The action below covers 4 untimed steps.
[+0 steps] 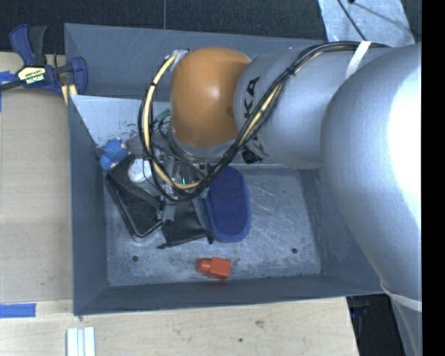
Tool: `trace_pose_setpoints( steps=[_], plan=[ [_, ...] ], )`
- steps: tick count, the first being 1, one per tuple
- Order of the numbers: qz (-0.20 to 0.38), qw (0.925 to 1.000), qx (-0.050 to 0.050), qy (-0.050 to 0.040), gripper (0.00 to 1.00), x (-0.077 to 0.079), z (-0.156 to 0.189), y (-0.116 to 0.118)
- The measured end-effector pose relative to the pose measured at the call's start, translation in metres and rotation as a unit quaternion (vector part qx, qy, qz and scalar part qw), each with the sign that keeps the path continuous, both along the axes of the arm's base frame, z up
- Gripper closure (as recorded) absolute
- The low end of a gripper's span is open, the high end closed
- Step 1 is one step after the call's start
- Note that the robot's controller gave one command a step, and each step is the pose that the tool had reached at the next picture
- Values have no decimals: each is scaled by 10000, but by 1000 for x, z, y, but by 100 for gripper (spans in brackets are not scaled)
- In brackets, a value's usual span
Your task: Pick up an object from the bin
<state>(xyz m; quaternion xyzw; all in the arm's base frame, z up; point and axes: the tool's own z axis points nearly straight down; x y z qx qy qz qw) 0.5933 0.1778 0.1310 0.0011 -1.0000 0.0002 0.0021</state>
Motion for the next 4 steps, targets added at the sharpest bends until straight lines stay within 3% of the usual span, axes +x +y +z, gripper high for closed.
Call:
trace_pose_setpoints(
  steps=[1,2,3,4],
  plan=[
    [969,9953,-2,-20,0,-40,-62,-61],
    [968,9953,7,-43,100,-38,-60,-60],
    [-311,9995,0,-36,100,-6,-59,-12],
    [-266,9996,23,-82,100,-16,116,-3]
  ],
)
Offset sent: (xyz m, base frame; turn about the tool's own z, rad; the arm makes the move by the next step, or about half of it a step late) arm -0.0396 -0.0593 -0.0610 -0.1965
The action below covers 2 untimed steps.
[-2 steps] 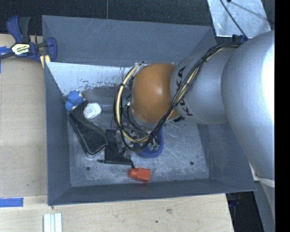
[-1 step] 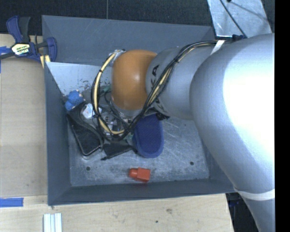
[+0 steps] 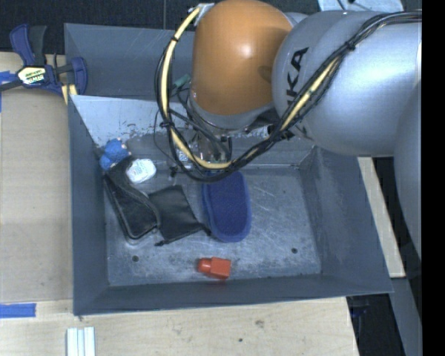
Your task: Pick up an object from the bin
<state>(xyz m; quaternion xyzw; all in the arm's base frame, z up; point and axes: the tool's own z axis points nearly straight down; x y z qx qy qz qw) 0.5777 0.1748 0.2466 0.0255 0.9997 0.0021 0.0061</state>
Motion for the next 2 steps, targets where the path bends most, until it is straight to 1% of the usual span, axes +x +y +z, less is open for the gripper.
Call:
trace_pose_setpoints(
  steps=[1,2],
  plan=[
    [-58,9999,-23,80,100,32,-105,32],
    [-726,9973,-12,59,100,-20,-84,31]
  ],
)
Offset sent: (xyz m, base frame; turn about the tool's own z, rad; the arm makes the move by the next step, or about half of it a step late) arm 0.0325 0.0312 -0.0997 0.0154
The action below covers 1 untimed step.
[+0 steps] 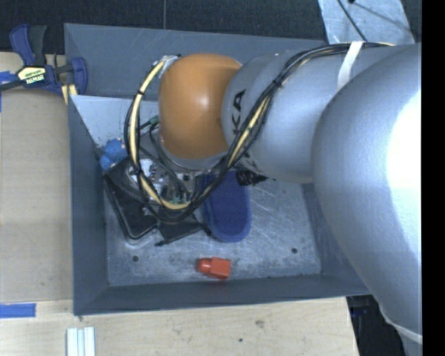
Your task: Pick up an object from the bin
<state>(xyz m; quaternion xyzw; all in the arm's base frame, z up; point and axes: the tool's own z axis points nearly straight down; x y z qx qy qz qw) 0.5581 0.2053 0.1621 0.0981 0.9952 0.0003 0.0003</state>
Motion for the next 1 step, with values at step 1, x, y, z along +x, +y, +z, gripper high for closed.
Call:
trace_pose_setpoints(
  steps=[1],
  plan=[
    [1581,9874,-5,-10,100,-15,23,-30]
  ],
)
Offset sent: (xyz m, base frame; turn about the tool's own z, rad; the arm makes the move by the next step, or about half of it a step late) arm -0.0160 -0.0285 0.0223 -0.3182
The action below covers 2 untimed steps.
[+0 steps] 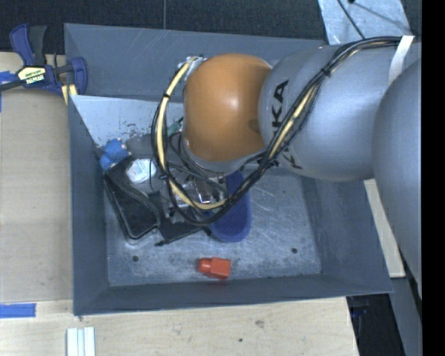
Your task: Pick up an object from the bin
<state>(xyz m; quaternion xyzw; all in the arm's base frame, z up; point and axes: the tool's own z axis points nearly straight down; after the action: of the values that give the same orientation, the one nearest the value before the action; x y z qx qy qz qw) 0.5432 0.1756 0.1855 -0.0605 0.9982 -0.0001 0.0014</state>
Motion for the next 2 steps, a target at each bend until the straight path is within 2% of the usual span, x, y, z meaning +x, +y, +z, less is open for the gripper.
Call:
trace_pose_setpoints(
  steps=[1,2],
  plan=[
    [-290,9996,-8,13,100,-14,-12,-42],
    [-278,9996,3,3,0,-13,-11,-40]
  ],
)
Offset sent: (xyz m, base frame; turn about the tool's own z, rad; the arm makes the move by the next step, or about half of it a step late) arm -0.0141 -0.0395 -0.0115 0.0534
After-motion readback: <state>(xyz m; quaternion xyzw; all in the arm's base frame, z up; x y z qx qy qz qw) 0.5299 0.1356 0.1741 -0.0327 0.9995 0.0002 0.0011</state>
